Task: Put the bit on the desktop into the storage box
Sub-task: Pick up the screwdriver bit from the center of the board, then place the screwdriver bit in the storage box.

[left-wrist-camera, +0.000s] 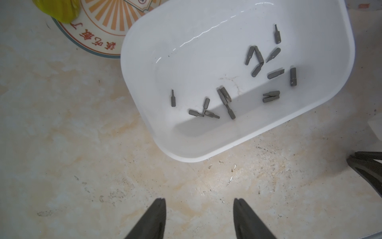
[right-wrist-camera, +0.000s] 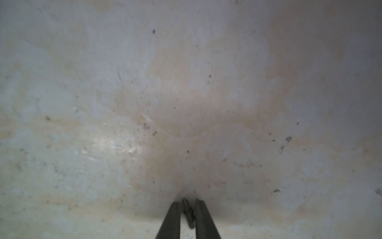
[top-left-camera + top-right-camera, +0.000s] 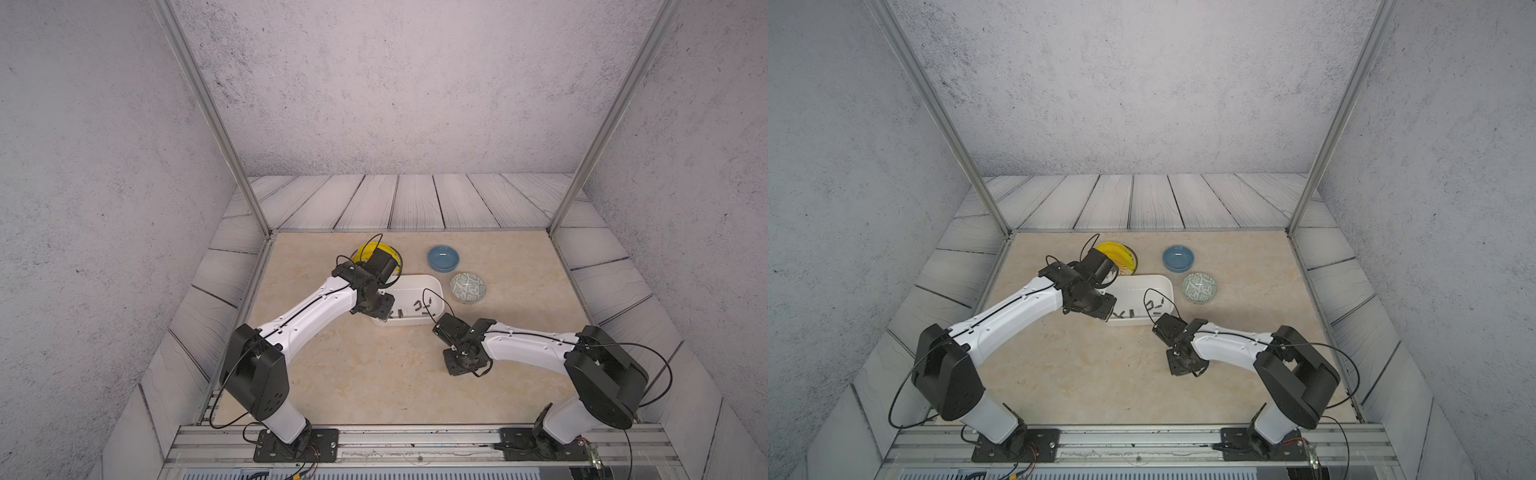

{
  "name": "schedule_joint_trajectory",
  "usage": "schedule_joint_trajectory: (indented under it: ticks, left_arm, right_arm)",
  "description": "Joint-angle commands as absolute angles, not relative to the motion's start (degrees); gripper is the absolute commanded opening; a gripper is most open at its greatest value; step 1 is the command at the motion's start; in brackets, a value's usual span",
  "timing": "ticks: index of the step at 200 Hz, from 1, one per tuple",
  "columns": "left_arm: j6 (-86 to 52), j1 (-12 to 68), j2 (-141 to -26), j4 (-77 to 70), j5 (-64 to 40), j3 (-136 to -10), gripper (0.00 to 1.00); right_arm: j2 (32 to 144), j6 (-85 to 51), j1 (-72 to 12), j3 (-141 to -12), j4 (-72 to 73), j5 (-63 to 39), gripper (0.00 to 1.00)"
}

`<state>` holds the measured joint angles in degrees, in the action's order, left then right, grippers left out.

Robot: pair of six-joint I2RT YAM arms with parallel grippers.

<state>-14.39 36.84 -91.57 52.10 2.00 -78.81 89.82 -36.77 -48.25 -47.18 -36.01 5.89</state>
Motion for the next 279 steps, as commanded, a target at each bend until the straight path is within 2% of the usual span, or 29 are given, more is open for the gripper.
schedule_joint_trajectory:
  ticks: [1,67,162,224,279]
  left_arm:
    - [-14.7,36.1,-89.9,52.9,2.6,-78.1,0.60]
    - [-14.7,34.9,-87.9,53.0,2.6,-76.5,0.63]
    - [-14.7,32.2,-83.8,52.7,2.4,-72.6,0.66]
    - [-14.9,29.6,-80.4,51.6,1.2,-68.8,0.67]
    - [-16.8,27.7,-76.5,49.1,1.5,-62.3,0.68]
  right_arm:
    - [93.1,-36.4,-48.2,-45.0,-37.2,5.3,0.14]
    - [93.6,-36.3,-48.2,-45.0,-37.6,4.8,0.00]
    - [86.4,-35.7,-48.2,-50.8,-44.7,7.4,0.00]
    - [82.1,-31.4,-48.2,-66.4,-55.1,13.2,0.00]
    - [95.3,-23.3,-43.6,-83.3,-51.5,9.0,0.00]
